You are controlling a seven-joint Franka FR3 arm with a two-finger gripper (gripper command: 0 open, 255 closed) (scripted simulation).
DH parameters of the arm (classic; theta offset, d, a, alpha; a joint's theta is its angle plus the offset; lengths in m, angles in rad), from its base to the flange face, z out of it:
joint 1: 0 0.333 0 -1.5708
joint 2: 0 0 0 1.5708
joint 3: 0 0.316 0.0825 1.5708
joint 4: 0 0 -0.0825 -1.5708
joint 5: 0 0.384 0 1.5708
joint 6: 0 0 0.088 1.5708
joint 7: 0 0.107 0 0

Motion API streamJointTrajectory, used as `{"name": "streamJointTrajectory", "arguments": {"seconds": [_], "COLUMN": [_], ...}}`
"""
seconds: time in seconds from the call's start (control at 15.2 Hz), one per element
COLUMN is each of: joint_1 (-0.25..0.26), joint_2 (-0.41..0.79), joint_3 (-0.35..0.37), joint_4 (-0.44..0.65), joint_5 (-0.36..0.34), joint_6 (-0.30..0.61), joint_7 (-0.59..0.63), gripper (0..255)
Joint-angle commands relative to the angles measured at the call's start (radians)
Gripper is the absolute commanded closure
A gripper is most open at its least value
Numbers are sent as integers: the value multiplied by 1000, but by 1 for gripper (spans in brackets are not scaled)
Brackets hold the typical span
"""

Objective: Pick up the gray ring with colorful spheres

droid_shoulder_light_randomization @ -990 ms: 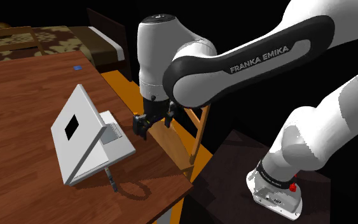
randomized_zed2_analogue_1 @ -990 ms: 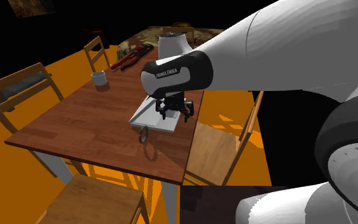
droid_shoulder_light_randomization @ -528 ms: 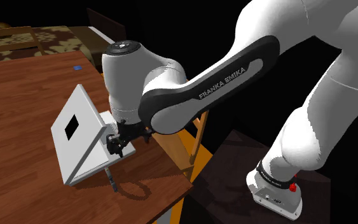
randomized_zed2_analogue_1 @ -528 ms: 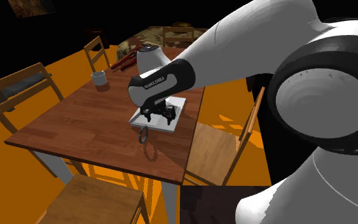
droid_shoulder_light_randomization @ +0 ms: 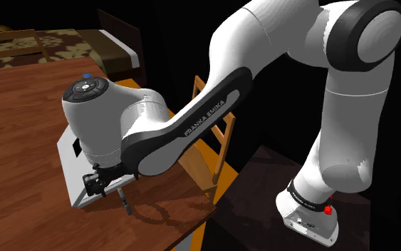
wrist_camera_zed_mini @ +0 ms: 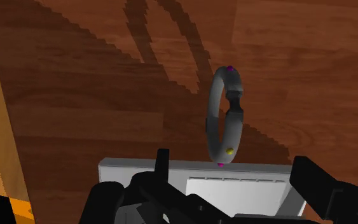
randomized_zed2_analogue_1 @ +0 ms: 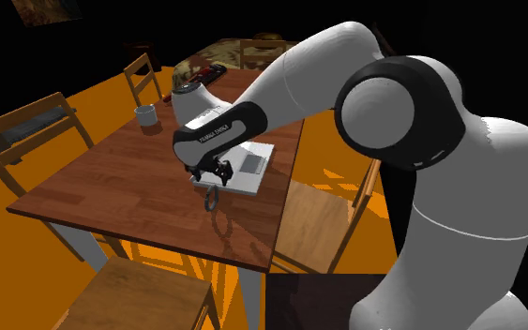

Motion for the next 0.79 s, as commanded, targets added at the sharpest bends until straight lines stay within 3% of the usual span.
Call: {"name": "streamJointTrajectory", "arguments": {"seconds": [0.0, 0.53, 0.59, 0.73], "joint_1": [18, 38, 37, 38], "joint_2": [38, 90, 90, 91], "joint_3": [-14, -42, -42, -42], "joint_4": [28, 6, 6, 6], "joint_5": [-30, -80, -80, -81], "joint_6": [3, 65, 66, 66], "joint_7": [20, 58, 57, 58], "gripper": [0, 0, 255, 255]}}
